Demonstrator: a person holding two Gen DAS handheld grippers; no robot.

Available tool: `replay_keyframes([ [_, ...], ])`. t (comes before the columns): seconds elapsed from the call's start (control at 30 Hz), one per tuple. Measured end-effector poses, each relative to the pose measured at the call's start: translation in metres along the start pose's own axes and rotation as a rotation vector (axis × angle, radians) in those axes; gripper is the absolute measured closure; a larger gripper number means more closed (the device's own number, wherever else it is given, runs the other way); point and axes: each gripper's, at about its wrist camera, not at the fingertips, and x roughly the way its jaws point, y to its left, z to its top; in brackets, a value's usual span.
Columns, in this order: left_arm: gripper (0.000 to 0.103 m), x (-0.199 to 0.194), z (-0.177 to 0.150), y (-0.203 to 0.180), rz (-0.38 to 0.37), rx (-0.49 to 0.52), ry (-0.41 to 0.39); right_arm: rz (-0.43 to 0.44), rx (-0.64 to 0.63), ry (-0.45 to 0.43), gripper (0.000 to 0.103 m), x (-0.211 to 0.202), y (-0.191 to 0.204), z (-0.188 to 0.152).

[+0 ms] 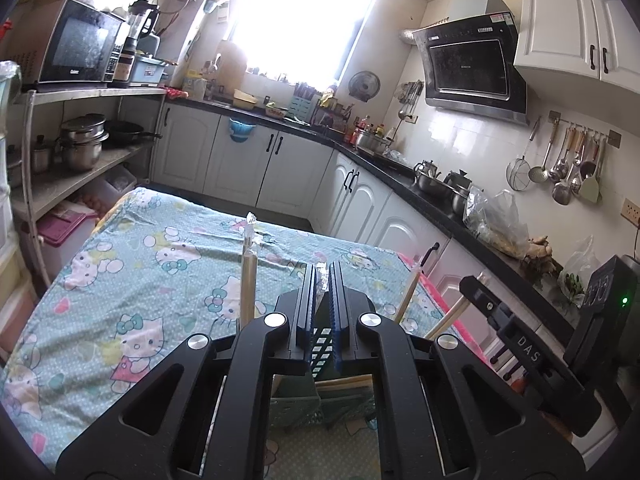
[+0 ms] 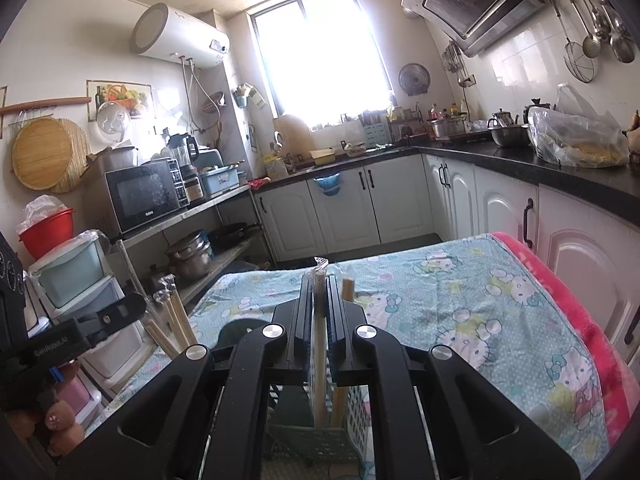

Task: Organize utensils
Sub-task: 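Lower the chopsticks into the caddy compartments and open both tools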

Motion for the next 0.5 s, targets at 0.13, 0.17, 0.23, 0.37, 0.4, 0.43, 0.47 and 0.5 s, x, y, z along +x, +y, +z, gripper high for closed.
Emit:
replay_keyframes([
  [0.13, 0.1, -0.003, -0.002, 0.0, -0.001, -0.003, 0.003, -0.004, 0.02, 0.022, 0.091, -0.001, -0.006, -0.005],
  [0.17, 0.1, -0.003, -0.002, 0.0, -0.001, -0.003, 0.003, -0.004, 0.023, 0.026, 0.089, -0.002, -0.007, -0.005],
  [0.23, 0.1, -0.003, -0.001, 0.001, -0.003, -0.007, 0.003, -0.006, 0.021, 0.033, 0.086, -0.003, -0.008, -0.007],
  [0.37, 0.098, -0.006, -0.004, 0.004, -0.001, -0.02, 0.008, -0.002, 0.022, 0.042, 0.082, -0.006, -0.008, -0.01],
  [0.4, 0.098, -0.007, -0.005, 0.005, -0.001, -0.023, 0.009, -0.002, 0.022, 0.044, 0.081, -0.007, -0.008, -0.01],
  [0.43, 0.097, -0.008, -0.007, 0.005, 0.001, -0.026, 0.011, -0.002, 0.022, 0.045, 0.08, -0.009, -0.008, -0.011],
  [0.47, 0.096, -0.009, -0.008, 0.006, 0.002, -0.028, 0.013, -0.001, 0.022, 0.046, 0.079, -0.01, -0.008, -0.011],
  [0.5, 0.095, -0.01, -0.009, 0.007, 0.003, -0.031, 0.014, -0.002, 0.023, 0.047, 0.079, -0.011, -0.008, -0.011],
])
